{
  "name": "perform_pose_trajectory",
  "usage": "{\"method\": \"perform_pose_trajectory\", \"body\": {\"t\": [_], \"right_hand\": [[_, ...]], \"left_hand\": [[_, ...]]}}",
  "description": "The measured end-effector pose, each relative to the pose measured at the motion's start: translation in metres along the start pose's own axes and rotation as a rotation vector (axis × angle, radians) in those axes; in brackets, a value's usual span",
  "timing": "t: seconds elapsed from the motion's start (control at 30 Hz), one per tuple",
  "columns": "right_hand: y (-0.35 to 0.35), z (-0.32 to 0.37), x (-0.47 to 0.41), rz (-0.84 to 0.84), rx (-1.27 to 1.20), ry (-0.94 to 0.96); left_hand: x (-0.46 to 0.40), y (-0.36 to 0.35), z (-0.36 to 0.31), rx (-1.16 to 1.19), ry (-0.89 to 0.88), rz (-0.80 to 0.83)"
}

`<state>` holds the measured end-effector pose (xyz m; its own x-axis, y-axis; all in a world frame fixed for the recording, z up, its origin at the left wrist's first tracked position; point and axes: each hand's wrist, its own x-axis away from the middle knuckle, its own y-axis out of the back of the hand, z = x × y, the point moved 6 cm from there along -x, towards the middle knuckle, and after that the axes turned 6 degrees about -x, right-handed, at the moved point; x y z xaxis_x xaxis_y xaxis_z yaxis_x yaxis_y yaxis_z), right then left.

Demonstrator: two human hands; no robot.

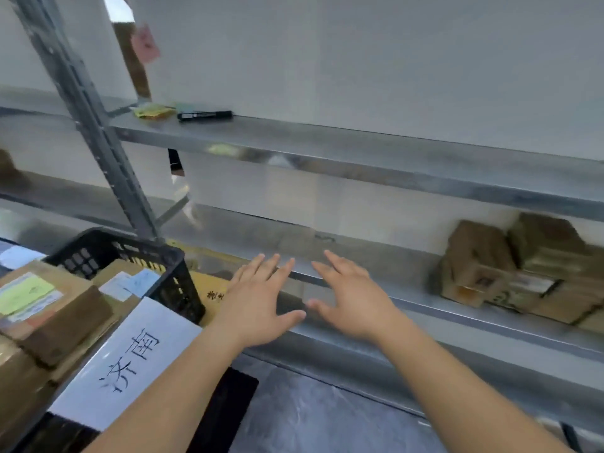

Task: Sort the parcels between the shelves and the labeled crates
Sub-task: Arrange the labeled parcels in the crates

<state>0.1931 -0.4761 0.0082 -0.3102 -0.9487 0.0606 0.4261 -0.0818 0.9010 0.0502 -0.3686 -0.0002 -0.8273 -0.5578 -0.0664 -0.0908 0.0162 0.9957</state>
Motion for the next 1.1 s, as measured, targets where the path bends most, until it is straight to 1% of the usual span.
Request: {"method": "perform_pose_trajectory", "body": {"t": [0.17, 0.3, 0.4, 0.57, 0.77, 0.9, 1.03, 1.1], "right_hand": [[0.033, -0.07, -0.005, -0.073, 0.028, -0.177], [0.056, -0.115, 0.002, -0.149, 0.026, -0.31], [0.069, -0.143, 0.014, -0.193, 0.005, -0.382], [0.086, -0.197, 0.031, -0.205, 0.002, -0.459], [0.107, -0.274, 0.05, -0.219, -0.04, -0.528], [0.107, -0.327, 0.06, -0.206, -0.062, -0.58], [0.103, -0.376, 0.062, -0.166, -0.076, -0.628], [0.098, -0.396, 0.061, -0.145, -0.09, -0.631]], "left_hand": [[-0.086, -0.01, -0.05, 0.018, -0.196, 0.002], [-0.134, -0.019, -0.092, 0.031, -0.322, 0.022], [-0.158, -0.024, -0.124, 0.027, -0.39, 0.052], [-0.188, -0.033, -0.179, 0.035, -0.465, 0.075], [-0.219, -0.052, -0.248, 0.063, -0.451, 0.157], [-0.235, -0.068, -0.299, 0.08, -0.413, 0.283], [-0.256, -0.082, -0.345, 0.174, -0.393, 0.346], [-0.268, -0.092, -0.361, 0.223, -0.354, 0.375]]}}
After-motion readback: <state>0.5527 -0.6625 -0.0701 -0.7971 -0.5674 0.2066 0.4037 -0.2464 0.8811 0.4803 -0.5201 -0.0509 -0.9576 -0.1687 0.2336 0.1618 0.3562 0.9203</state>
